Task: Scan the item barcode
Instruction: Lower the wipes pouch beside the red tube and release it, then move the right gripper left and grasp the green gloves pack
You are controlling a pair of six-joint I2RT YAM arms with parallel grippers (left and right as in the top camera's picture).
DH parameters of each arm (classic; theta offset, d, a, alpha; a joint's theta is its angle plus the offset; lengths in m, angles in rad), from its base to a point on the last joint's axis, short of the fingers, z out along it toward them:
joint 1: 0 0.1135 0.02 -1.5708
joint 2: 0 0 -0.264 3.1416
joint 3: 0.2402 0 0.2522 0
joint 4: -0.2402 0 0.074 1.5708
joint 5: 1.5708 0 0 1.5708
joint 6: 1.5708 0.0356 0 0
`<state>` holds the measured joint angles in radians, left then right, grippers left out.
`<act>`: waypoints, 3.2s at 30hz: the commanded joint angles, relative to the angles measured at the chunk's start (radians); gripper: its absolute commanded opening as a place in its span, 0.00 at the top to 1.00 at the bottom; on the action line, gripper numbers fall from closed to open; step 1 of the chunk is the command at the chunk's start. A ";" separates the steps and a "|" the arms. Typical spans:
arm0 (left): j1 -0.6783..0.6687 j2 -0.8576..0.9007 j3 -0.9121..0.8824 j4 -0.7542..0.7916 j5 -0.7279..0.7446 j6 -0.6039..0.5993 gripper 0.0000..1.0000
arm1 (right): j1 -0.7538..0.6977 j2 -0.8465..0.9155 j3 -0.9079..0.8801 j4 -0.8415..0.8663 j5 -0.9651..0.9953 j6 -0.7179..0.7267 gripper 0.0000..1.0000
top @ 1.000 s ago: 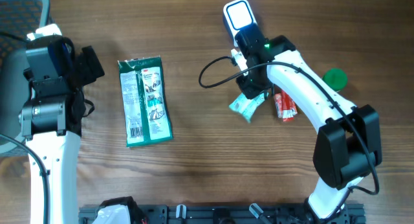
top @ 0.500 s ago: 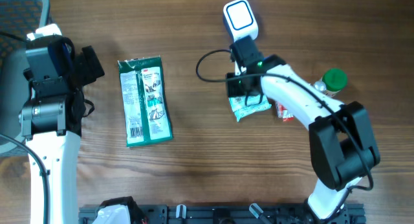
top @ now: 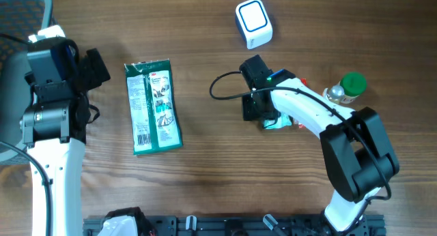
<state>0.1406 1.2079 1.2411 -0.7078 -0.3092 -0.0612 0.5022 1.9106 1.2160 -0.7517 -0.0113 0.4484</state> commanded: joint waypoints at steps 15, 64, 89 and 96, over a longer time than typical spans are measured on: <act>0.006 -0.001 0.004 0.003 0.005 0.002 0.00 | 0.100 -0.031 0.114 0.172 -0.299 0.018 0.55; 0.006 -0.001 0.004 0.003 0.005 0.002 0.00 | 0.251 0.124 0.112 0.234 -0.147 0.074 0.44; 0.006 -0.001 0.004 0.003 0.005 0.002 0.00 | 0.250 0.019 0.098 0.169 0.113 -0.003 0.32; 0.006 -0.001 0.004 0.061 0.005 0.002 0.00 | 0.250 0.019 0.089 0.218 0.112 -0.003 0.28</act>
<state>0.1406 1.2079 1.2407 -0.7002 -0.3092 -0.0612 0.7517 1.9278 1.3193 -0.5369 0.0803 0.4477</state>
